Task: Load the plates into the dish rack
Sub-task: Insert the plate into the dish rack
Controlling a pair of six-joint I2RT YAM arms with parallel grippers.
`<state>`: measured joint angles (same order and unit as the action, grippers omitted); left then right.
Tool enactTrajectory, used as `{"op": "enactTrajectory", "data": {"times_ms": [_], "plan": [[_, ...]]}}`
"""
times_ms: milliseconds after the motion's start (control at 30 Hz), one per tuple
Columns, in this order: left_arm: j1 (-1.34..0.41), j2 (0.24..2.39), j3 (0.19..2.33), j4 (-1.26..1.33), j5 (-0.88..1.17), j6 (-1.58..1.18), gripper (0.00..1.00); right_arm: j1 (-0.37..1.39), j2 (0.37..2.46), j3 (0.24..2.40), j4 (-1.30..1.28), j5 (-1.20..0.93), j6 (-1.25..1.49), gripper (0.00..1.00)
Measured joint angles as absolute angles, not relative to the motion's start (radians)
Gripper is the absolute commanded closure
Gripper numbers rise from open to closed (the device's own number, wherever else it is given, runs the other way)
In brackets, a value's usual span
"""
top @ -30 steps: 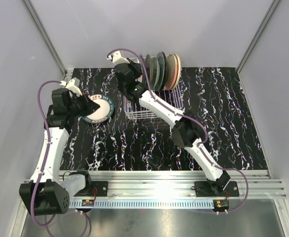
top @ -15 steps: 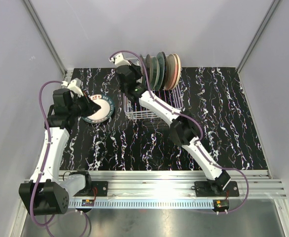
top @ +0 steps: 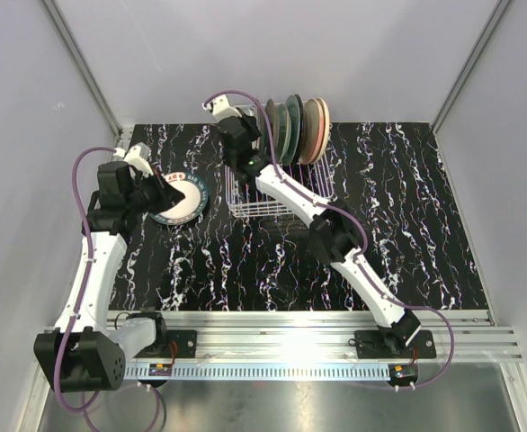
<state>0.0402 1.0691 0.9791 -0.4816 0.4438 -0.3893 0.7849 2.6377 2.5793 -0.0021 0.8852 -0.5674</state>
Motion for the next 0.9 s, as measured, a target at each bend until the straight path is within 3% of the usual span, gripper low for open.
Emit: {"op": "enactTrajectory", "data": {"times_ms": [133, 600, 800, 900], "plan": [[0.040, 1.071, 0.979, -0.482, 0.444, -0.389, 1.00, 0.778, 2.640, 2.579, 0.035, 0.866, -0.566, 0.71], [0.040, 1.084, 0.979, -0.485, 0.443, -0.388, 1.00, 0.764, 2.640, 2.588, 0.123, 0.823, -0.549, 0.58], [0.040, 1.084, 0.979, -0.485, 0.431, -0.383, 0.94, 0.765, 2.598, 2.558, 0.059, 0.773, -0.472, 0.53], [0.040, 1.084, 0.979, -0.485, 0.416, -0.375, 0.78, 0.767, 2.523, 2.488, 0.040, 0.754, -0.440, 0.48]]}}
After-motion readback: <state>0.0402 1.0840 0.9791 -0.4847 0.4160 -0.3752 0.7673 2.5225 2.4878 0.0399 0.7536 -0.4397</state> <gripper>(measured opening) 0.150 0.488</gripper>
